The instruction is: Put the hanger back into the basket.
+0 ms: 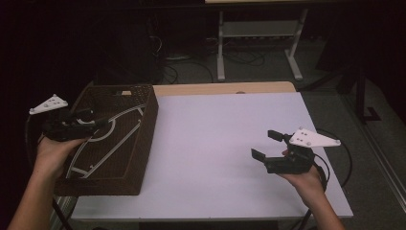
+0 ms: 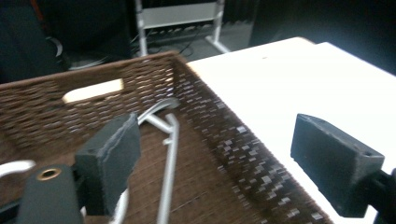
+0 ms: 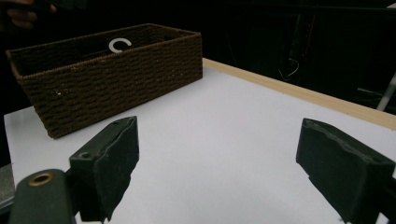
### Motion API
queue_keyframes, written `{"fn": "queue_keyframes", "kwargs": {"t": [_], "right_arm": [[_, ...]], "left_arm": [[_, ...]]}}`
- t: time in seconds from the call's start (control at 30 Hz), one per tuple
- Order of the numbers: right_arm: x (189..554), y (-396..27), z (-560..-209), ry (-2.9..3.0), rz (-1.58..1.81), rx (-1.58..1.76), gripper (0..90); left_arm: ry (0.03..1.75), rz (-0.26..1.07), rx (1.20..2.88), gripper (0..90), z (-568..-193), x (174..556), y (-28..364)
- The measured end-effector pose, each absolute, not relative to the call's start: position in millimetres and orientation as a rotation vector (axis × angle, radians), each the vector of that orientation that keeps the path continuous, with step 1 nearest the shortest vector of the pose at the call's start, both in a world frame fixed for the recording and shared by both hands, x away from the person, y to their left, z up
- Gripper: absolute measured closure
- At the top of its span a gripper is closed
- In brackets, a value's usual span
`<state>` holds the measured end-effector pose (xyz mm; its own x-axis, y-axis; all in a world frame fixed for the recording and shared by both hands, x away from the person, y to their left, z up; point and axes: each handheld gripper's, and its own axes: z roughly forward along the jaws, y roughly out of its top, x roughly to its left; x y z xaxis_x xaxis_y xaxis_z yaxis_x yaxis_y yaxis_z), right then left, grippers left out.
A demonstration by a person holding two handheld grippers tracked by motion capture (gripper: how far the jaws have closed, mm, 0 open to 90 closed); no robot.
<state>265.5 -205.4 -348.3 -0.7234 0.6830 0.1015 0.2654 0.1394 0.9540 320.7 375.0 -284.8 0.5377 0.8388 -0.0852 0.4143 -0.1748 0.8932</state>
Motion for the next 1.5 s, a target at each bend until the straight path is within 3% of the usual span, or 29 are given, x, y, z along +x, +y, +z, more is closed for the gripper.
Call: {"fn": "queue_keyframes", "kwargs": {"t": [0.57,0.83,1.5], "right_arm": [[283,-198,-336,2.098,1.615,0.901,0.9],[288,-194,-326,2.072,1.655,0.884,0.9],[297,-193,-314,2.017,1.682,0.884,0.8]], "left_arm": [[0.830,0.455,1.738,2.0,-297,300,306],[0.777,0.385,1.709,2.0,-307,296,287],[0.723,0.386,1.697,2.0,-327,298,273]]}}
